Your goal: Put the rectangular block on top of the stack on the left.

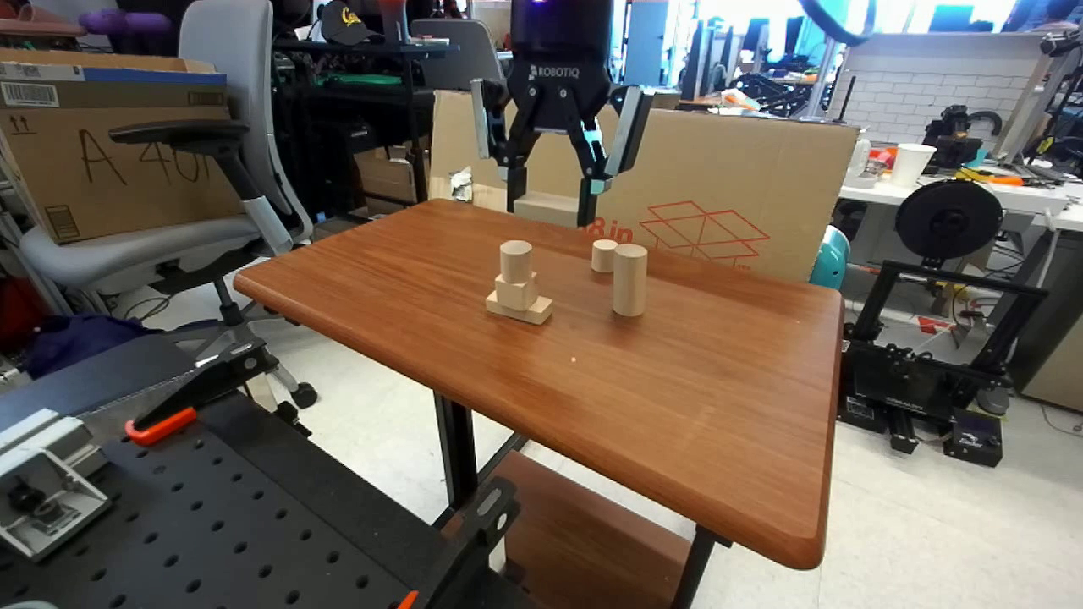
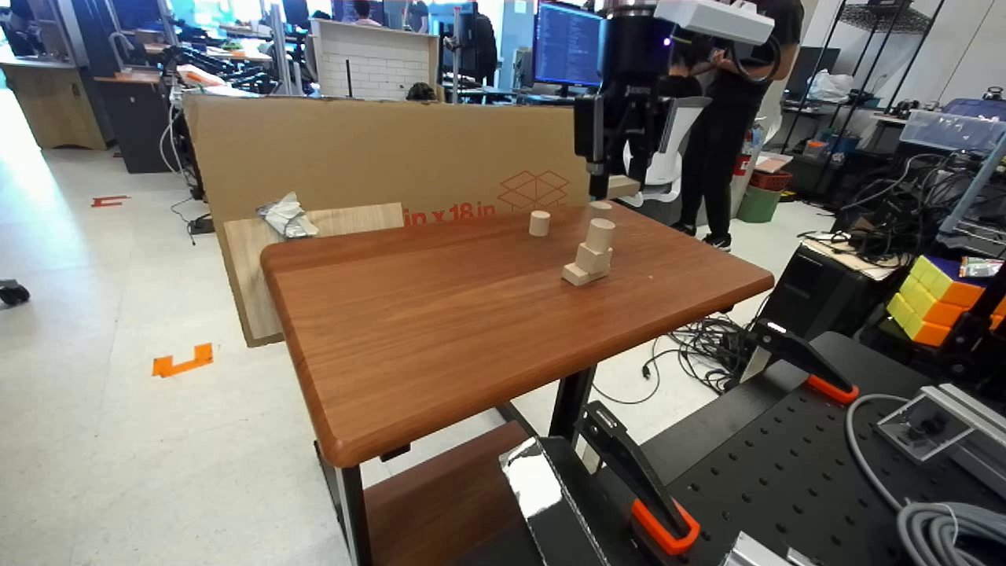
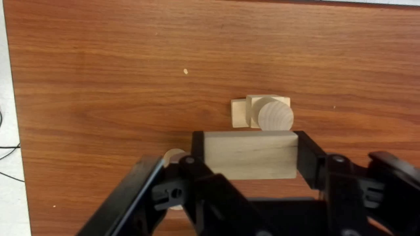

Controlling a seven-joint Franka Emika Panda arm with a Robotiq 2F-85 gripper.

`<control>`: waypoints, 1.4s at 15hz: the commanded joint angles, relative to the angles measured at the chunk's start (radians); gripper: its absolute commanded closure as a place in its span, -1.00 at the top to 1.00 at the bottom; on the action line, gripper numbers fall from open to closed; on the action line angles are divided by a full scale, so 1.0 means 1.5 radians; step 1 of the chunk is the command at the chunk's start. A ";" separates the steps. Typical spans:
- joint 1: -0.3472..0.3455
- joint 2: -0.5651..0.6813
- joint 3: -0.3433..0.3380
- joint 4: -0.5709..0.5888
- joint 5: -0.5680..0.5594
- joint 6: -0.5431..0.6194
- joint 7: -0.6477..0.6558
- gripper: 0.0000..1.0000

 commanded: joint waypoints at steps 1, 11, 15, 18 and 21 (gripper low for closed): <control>0.004 -0.020 0.007 -0.023 0.023 -0.010 -0.004 -0.16; 0.010 -0.009 0.011 -0.035 0.023 0.001 0.003 -0.16; 0.012 -0.005 0.011 -0.035 0.020 0.007 0.005 -0.16; 0.014 -0.001 0.011 -0.035 0.018 0.014 0.006 -0.16; 0.018 0.004 0.010 -0.033 0.013 0.022 0.011 -0.16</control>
